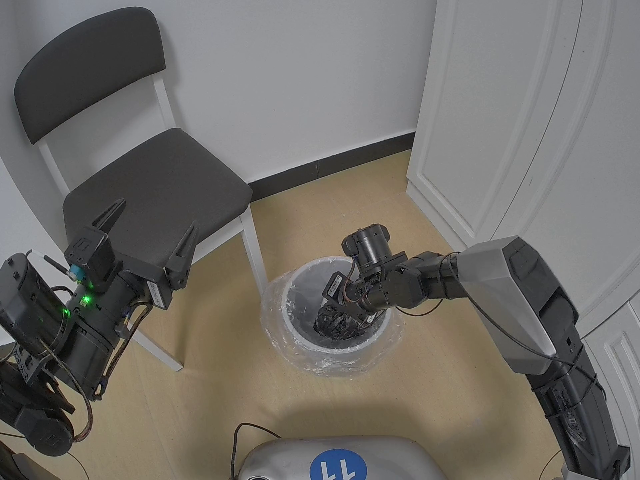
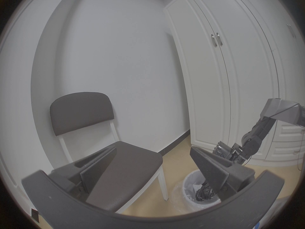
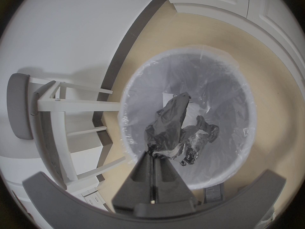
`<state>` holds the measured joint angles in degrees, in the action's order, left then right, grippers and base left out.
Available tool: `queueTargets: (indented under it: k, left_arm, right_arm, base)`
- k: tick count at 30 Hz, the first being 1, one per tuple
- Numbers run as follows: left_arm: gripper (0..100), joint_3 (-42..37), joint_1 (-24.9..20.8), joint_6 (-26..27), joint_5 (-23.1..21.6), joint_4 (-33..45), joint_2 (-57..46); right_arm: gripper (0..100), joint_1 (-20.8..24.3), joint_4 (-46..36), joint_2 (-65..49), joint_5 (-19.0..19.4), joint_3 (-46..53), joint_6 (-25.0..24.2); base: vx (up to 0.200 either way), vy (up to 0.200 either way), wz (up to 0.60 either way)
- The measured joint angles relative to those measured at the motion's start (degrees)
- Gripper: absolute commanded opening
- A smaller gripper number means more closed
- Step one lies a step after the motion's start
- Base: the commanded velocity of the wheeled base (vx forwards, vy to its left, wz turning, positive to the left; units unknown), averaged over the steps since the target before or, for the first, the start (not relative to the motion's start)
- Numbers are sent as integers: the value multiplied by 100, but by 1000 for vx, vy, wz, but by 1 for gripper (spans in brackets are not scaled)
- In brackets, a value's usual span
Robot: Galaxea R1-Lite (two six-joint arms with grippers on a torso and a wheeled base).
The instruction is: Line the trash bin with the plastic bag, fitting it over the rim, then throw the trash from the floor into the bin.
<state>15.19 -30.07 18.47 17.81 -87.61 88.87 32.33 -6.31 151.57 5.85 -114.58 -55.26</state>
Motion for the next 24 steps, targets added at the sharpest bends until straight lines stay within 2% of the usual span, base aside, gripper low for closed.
queueTargets:
  k: [9, 17, 24]
  left_arm:
    - [100, 0, -5, 0, 0, 0, 74]
    - [100, -20, -10, -7, 6, 2, 151]
    - [100, -34, -7, -7, 0, 2, 208]
  right_arm:
    - [0, 41, 110, 351, -106, -2, 296]
    - [0, 63, 297, 574, -629, -2, 536]
    - [0, 91, 216, 519, -656, -2, 532]
  base:
    - [0, 0, 0]
    - [0, 0, 0]
    - [0, 0, 0]
